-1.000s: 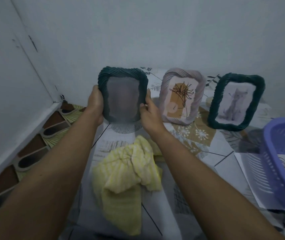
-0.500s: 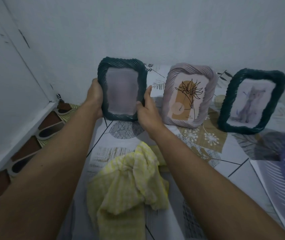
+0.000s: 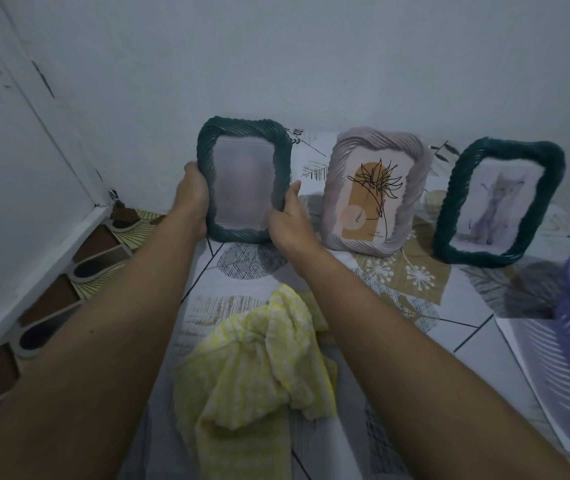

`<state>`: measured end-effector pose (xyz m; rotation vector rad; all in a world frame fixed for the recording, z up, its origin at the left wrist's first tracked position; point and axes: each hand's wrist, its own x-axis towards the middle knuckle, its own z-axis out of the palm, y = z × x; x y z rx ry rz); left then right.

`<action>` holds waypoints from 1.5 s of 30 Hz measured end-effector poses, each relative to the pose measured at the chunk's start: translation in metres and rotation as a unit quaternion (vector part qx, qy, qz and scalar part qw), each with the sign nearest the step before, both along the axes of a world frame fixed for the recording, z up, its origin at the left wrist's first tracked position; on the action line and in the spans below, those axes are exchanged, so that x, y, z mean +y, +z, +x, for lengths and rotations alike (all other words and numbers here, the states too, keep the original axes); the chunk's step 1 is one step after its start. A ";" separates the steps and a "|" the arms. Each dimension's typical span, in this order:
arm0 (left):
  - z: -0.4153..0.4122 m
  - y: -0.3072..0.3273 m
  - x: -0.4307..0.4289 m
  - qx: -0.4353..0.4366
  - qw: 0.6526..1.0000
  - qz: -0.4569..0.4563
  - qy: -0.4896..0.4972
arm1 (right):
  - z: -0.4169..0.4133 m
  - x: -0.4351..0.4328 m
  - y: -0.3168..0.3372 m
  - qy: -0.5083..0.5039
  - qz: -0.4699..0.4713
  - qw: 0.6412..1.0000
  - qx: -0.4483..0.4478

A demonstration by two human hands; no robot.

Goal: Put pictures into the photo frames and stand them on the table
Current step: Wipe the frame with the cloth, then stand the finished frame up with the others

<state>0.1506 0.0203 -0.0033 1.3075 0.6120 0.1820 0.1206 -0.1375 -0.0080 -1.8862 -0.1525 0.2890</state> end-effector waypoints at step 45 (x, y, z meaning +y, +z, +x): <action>-0.027 -0.053 -0.172 0.022 0.907 0.381 -0.177 | -0.035 -0.162 0.003 -0.150 0.027 0.988 0.018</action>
